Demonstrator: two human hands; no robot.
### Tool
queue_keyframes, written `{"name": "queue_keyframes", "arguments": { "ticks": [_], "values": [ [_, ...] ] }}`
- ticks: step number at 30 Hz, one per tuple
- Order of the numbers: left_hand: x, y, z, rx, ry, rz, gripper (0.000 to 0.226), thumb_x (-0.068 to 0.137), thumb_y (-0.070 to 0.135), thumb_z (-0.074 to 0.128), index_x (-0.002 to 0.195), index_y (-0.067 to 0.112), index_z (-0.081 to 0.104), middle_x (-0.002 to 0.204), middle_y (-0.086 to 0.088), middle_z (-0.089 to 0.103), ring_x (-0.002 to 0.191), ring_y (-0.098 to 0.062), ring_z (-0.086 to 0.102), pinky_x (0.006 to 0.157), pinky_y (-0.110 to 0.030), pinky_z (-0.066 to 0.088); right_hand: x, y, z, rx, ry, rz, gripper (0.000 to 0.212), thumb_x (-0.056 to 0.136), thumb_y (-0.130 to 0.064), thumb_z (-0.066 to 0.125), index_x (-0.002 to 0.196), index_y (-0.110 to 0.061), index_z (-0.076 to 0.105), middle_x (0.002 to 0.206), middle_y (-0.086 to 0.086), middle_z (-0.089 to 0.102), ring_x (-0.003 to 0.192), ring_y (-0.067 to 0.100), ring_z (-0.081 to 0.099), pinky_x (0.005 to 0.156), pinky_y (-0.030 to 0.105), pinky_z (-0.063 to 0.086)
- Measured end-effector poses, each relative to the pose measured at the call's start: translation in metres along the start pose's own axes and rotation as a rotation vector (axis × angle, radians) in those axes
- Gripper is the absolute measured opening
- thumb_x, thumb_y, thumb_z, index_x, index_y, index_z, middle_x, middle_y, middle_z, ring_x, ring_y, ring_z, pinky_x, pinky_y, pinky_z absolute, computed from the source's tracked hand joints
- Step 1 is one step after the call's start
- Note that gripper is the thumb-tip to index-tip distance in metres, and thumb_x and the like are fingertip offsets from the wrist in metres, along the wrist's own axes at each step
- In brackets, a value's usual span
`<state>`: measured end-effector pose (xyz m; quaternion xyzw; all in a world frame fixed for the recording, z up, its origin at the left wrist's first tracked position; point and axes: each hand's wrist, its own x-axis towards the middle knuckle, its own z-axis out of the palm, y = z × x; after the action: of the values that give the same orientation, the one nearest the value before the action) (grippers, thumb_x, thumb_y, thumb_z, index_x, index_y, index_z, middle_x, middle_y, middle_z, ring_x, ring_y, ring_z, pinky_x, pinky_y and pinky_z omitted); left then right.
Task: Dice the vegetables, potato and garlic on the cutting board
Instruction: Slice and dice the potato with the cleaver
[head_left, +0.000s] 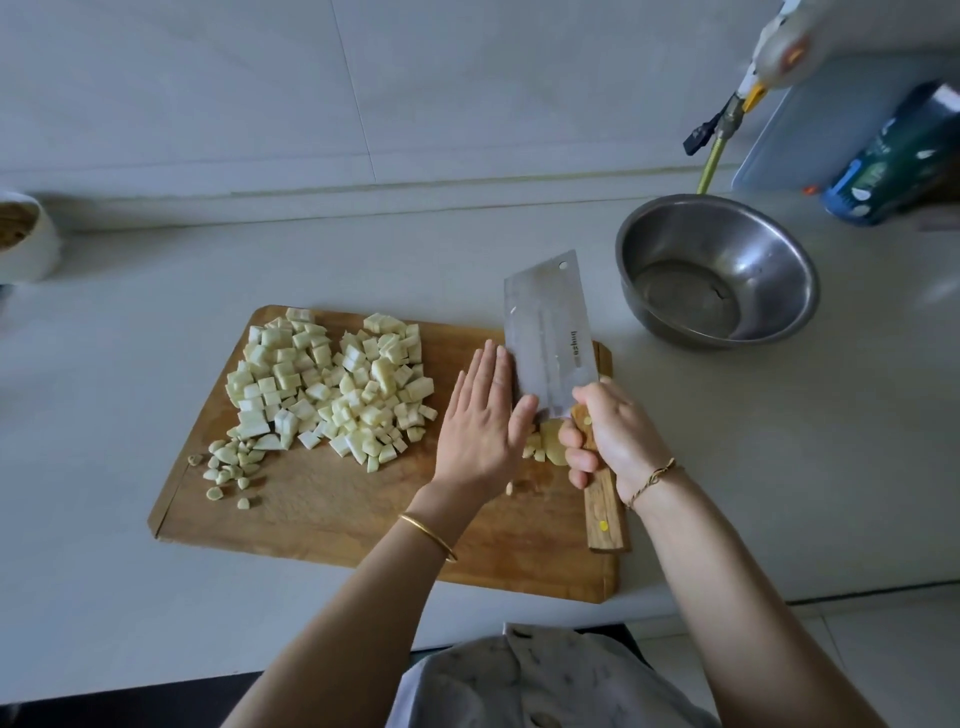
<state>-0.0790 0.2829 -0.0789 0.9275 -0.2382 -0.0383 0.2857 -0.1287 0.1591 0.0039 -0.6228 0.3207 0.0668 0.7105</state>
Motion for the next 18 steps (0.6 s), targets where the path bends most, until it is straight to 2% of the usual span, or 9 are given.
{"name": "queue_keyframes", "arguments": {
  "ticks": [2,5,7,9,12,14,16,17,18],
  "values": [
    [-0.003,-0.003,-0.003,-0.028,-0.027,-0.011,0.091,0.083,0.07,-0.013,0.151,0.013,0.006,0.16,-0.002,0.002,0.146,-0.009,-0.007,0.12,-0.031,-0.001,0.001,-0.005,-0.005,-0.02,-0.008,-0.02,0.014,0.097,-0.014,0.035,0.083,-0.013,0.039,0.05,0.005,0.041,0.03,0.015,0.029,0.035,0.02,0.032],
    [0.0,0.002,-0.019,-0.34,0.079,-0.104,0.08,0.091,0.062,0.005,0.147,0.011,0.031,0.155,-0.001,0.027,0.144,-0.008,0.017,0.119,-0.03,0.016,0.0,-0.01,-0.011,-0.105,-0.016,-0.087,0.013,0.097,-0.014,0.037,0.084,-0.012,0.039,0.053,0.007,0.042,0.032,0.015,0.03,0.034,0.021,0.033],
    [0.007,0.0,-0.035,-0.572,0.133,-0.216,0.071,0.093,0.058,0.016,0.138,0.012,0.047,0.144,-0.003,0.046,0.134,-0.011,0.039,0.113,-0.032,0.031,0.0,-0.011,-0.012,-0.193,-0.006,-0.155,0.012,0.096,-0.013,0.039,0.085,-0.01,0.042,0.055,0.009,0.042,0.032,0.016,0.032,0.034,0.022,0.035],
    [0.012,-0.005,-0.049,-0.741,0.111,-0.29,0.063,0.096,0.054,0.022,0.128,0.011,0.056,0.127,-0.006,0.06,0.119,-0.014,0.055,0.102,-0.033,0.044,0.0,-0.011,-0.013,-0.306,0.023,-0.242,0.013,0.094,-0.014,0.04,0.084,-0.006,0.044,0.055,0.011,0.043,0.032,0.019,0.035,0.035,0.024,0.036],
    [0.014,-0.01,-0.067,-0.788,0.084,-0.345,0.055,0.102,0.046,0.024,0.117,0.009,0.062,0.113,-0.003,0.066,0.101,-0.012,0.062,0.089,-0.026,0.049,-0.003,-0.012,-0.014,-0.551,0.07,-0.403,0.016,0.09,-0.019,0.039,0.081,-0.007,0.042,0.06,0.012,0.048,0.041,0.024,0.044,0.041,0.031,0.036],
    [0.016,-0.009,-0.074,-0.845,0.263,-0.406,0.045,0.101,0.041,0.032,0.095,0.009,0.063,0.092,-0.008,0.062,0.084,-0.019,0.058,0.077,-0.032,0.048,-0.005,-0.01,-0.015,-0.805,0.099,-0.492,0.012,0.091,-0.022,0.042,0.085,-0.012,0.04,0.063,0.003,0.049,0.054,0.024,0.047,0.05,0.032,0.032],
    [0.015,-0.004,-0.08,-0.779,0.489,-0.433,0.043,0.096,0.038,0.037,0.093,0.002,0.059,0.092,-0.02,0.057,0.089,-0.029,0.054,0.086,-0.041,0.047,-0.01,-0.006,-0.016,-0.999,0.137,-0.579,0.013,0.092,-0.023,0.049,0.096,-0.014,0.041,0.069,-0.007,0.048,0.064,0.025,0.051,0.055,0.031,0.029],
    [0.013,-0.002,-0.081,-0.721,0.566,-0.433,0.039,0.097,0.034,0.038,0.104,0.001,0.059,0.102,-0.019,0.056,0.1,-0.025,0.053,0.094,-0.033,0.045,-0.012,-0.002,-0.016,-1.045,0.151,-0.623,0.019,0.091,-0.025,0.054,0.101,-0.014,0.042,0.075,-0.006,0.052,0.068,0.026,0.055,0.055,0.03,0.031],
    [0.012,0.004,-0.083,-0.664,0.615,-0.417,0.034,0.099,0.027,0.04,0.117,0.004,0.057,0.113,-0.012,0.053,0.106,-0.013,0.05,0.096,-0.018,0.042,-0.014,0.002,-0.016,-1.069,0.163,-0.65,0.025,0.089,-0.026,0.058,0.105,-0.013,0.043,0.082,-0.004,0.056,0.072,0.028,0.06,0.055,0.03,0.034]
  ]
}}
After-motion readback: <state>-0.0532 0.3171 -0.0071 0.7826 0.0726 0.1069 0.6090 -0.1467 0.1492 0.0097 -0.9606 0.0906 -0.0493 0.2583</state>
